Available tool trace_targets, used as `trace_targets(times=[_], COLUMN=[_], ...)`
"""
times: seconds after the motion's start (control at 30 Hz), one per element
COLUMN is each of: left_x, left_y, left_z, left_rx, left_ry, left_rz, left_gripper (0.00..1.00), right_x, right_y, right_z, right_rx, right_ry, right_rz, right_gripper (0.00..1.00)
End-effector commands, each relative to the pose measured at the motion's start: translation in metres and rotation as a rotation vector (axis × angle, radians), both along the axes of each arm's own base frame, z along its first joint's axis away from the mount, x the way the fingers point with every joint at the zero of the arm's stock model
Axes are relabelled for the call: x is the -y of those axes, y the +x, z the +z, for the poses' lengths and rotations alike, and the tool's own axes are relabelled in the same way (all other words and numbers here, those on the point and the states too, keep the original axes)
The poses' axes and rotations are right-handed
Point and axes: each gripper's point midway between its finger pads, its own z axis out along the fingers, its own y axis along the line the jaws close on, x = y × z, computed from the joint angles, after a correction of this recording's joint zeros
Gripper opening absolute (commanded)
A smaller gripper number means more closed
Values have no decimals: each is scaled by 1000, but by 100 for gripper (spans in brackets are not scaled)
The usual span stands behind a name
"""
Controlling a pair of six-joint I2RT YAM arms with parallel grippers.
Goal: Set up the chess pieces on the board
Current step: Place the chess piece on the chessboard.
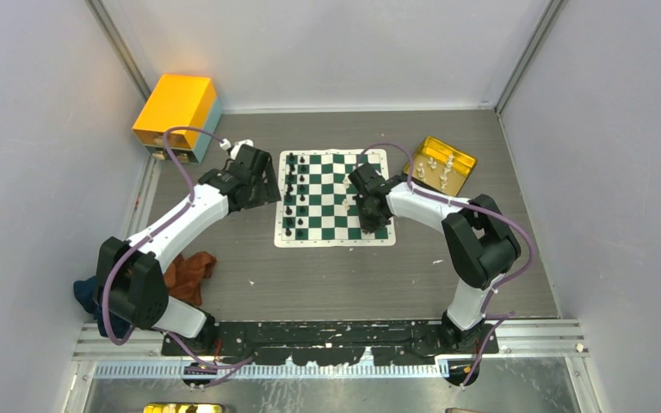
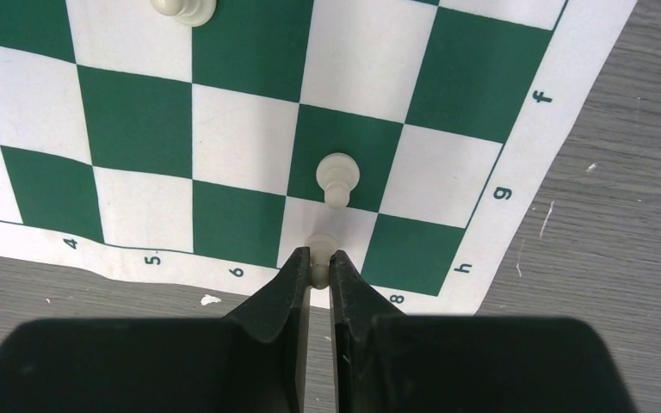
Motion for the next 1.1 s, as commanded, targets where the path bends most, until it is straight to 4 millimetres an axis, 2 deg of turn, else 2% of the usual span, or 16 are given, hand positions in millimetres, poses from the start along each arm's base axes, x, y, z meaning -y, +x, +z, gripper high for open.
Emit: trace_targets(times=[0.0,0.17,0.4,0.9,1.07], left_x=[6,7,7,7,8], left_y=[11,11,12,14,16], left_z=[14,11,14,27,29], left_rx=[48,41,47,72,77], left_ry=[-32,-32,-29,-32,-31], left_rz=[14,14,15,12,11], left_gripper=[82,82,83,83,83], right_x=[-9,-8,-9,-18,-26], right_y=[9,8,11,23,38], right_z=[8,8,19,76,80], right_rx=[32,36,59,137,170], right_ry=[24,23,26,64,43], right_rz=[18,17,26,75,144], right_gripper=[7,16,32,39,43])
